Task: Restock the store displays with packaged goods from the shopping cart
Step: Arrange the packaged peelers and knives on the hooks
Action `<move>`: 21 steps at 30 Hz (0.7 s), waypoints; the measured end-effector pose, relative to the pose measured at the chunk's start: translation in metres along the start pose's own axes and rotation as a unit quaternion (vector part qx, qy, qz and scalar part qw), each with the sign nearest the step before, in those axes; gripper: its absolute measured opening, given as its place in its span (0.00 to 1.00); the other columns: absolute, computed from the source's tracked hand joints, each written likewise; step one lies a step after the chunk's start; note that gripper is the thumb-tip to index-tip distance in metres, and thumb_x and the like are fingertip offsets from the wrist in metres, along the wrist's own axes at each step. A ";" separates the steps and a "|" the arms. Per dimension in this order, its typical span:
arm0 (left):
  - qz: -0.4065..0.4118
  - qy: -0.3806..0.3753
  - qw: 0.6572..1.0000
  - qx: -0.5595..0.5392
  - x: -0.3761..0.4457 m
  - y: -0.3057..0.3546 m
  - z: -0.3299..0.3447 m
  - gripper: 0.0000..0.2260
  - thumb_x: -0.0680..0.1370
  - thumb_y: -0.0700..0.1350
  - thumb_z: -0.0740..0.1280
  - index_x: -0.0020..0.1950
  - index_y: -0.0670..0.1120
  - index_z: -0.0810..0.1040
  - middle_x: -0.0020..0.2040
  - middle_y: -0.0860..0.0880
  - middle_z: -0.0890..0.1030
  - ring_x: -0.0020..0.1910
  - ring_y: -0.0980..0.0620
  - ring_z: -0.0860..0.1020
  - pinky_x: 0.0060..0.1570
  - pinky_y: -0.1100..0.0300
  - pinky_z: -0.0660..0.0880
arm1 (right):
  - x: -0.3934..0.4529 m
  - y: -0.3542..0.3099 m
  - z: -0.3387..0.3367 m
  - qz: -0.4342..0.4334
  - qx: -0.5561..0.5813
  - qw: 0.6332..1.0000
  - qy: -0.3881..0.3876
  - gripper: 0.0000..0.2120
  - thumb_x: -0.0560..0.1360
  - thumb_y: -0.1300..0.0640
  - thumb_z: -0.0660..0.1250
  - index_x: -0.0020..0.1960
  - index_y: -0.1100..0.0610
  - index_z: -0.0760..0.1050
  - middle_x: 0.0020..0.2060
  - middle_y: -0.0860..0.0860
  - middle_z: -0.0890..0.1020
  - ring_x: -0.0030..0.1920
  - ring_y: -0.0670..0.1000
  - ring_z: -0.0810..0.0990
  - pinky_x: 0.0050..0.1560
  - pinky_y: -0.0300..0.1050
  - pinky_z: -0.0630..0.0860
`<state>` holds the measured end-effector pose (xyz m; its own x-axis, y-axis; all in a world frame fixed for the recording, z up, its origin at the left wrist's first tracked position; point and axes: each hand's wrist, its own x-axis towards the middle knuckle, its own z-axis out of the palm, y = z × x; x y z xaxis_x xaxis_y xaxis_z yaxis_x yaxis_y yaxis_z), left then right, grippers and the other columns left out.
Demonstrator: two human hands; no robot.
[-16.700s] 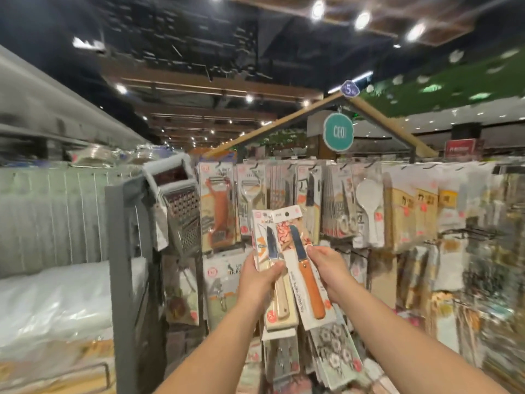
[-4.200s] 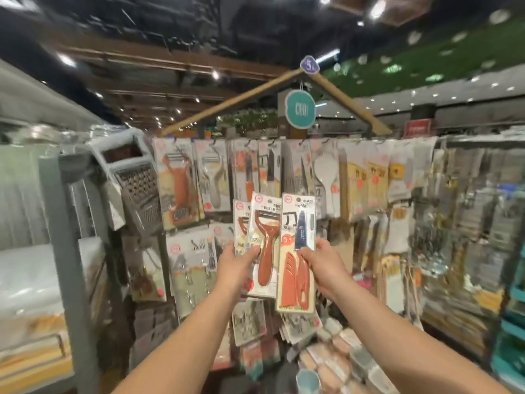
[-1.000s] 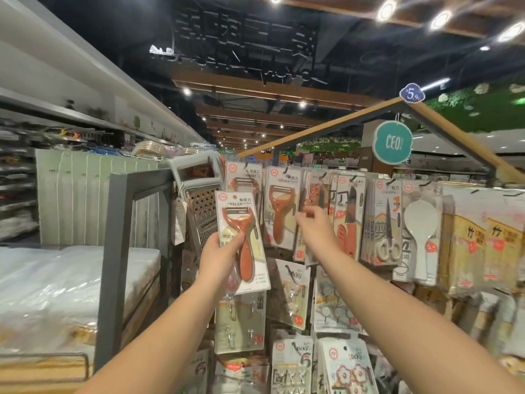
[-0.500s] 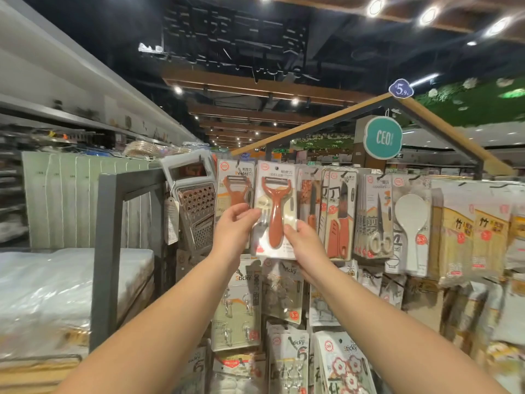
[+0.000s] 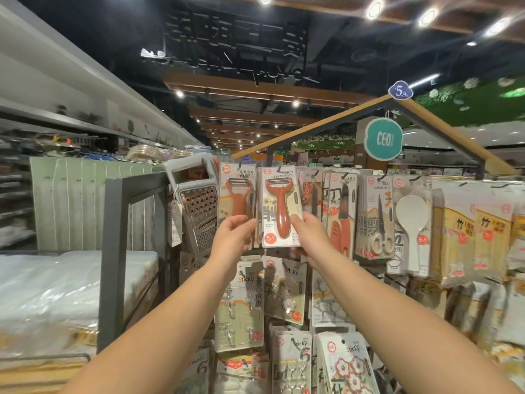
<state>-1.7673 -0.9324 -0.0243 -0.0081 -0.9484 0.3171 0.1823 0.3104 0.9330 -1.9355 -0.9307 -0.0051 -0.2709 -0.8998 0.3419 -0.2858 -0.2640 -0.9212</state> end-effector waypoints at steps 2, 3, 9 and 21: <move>-0.007 -0.004 1.000 0.004 0.001 -0.001 -0.001 0.17 0.78 0.48 0.70 0.66 0.48 0.73 0.55 0.48 0.80 0.48 0.52 0.78 0.44 0.59 0.72 | 0.005 -0.001 0.001 0.009 -0.005 1.000 0.007 0.08 0.83 0.52 0.57 0.52 0.52 0.74 0.47 0.57 0.82 0.41 0.56 0.77 0.38 0.51 0.76; -0.009 -0.007 1.000 0.002 0.001 -0.002 -0.002 0.18 0.78 0.48 0.70 0.66 0.47 0.73 0.52 0.48 0.79 0.45 0.52 0.77 0.44 0.58 0.72 | 0.007 0.000 0.001 0.014 -0.009 1.000 0.011 0.09 0.83 0.52 0.56 0.51 0.53 0.73 0.45 0.57 0.79 0.40 0.55 0.76 0.35 0.48 0.76; -0.024 -0.025 0.999 0.025 -0.009 -0.002 -0.003 0.16 0.79 0.48 0.69 0.65 0.47 0.73 0.55 0.42 0.80 0.46 0.55 0.77 0.42 0.60 0.71 | 0.012 0.022 0.004 0.122 0.048 0.991 -0.004 0.19 0.83 0.46 0.57 0.66 0.58 0.71 0.57 0.56 0.80 0.54 0.57 0.81 0.37 0.45 0.82; -0.120 -0.234 0.961 0.087 -0.121 -0.110 0.052 0.01 0.80 0.45 0.66 0.48 0.49 0.77 0.47 0.49 0.81 0.43 0.53 0.78 0.41 0.61 0.71 | -0.183 0.142 -0.081 0.242 0.034 0.960 0.136 0.05 0.82 0.55 0.62 0.46 0.52 0.71 0.41 0.51 0.76 0.38 0.49 0.78 0.30 0.37 0.68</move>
<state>-1.8373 -0.8481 -0.1567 -0.4773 -0.8739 0.0922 -0.0471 0.1303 0.9904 -2.0007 -0.7754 -0.1841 -0.5900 -0.8009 -0.1020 -0.0068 0.1313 -0.9913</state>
